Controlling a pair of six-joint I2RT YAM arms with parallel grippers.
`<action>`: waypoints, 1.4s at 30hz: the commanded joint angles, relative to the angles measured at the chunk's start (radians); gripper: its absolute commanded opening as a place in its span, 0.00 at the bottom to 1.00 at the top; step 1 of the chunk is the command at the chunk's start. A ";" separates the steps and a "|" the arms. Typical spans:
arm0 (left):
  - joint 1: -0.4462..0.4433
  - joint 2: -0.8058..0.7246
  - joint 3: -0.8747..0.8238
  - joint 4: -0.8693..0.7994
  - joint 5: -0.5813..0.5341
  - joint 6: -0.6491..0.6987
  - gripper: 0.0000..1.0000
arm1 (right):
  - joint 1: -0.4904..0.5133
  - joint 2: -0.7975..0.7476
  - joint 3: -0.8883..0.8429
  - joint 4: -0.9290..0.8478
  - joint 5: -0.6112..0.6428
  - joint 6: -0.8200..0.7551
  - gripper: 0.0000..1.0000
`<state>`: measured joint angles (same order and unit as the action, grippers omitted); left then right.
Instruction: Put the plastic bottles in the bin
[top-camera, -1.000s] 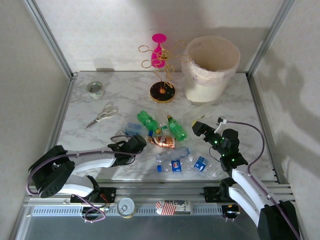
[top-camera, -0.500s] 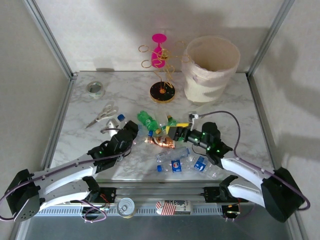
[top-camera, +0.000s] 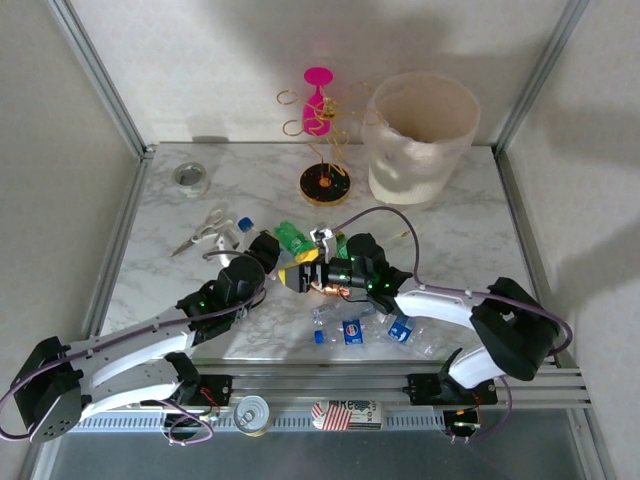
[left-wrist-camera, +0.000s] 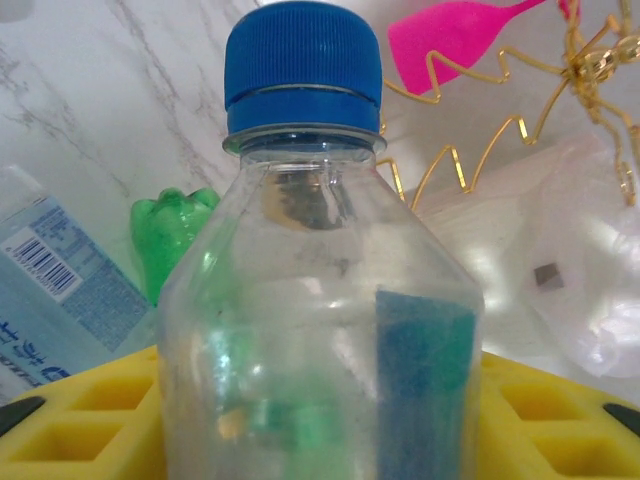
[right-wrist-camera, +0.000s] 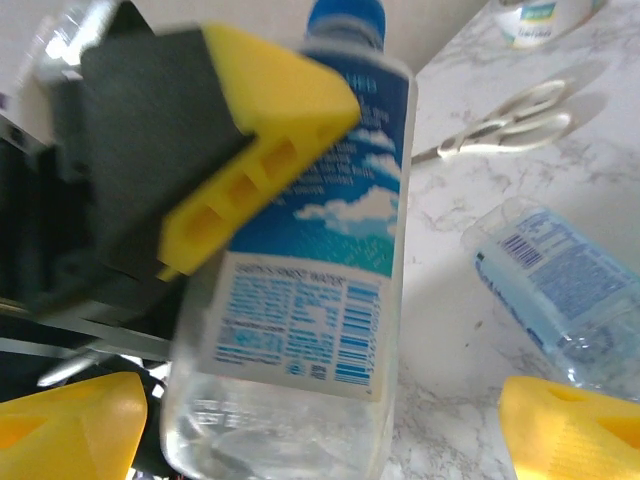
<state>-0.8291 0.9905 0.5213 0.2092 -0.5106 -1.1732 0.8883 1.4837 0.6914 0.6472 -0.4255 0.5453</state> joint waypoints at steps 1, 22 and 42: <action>0.013 -0.039 -0.020 0.055 0.015 0.012 0.52 | 0.027 0.038 0.065 0.042 -0.031 -0.011 0.90; 0.045 -0.084 -0.048 0.050 0.039 0.004 0.90 | 0.032 0.060 0.051 0.034 0.088 0.004 0.54; 0.264 -0.322 -0.271 0.061 0.118 -0.024 1.00 | -0.106 -0.278 0.036 -0.277 0.353 -0.151 0.53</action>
<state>-0.5777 0.6559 0.2676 0.2359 -0.4389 -1.1885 0.8093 1.2694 0.7258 0.4290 -0.1478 0.4515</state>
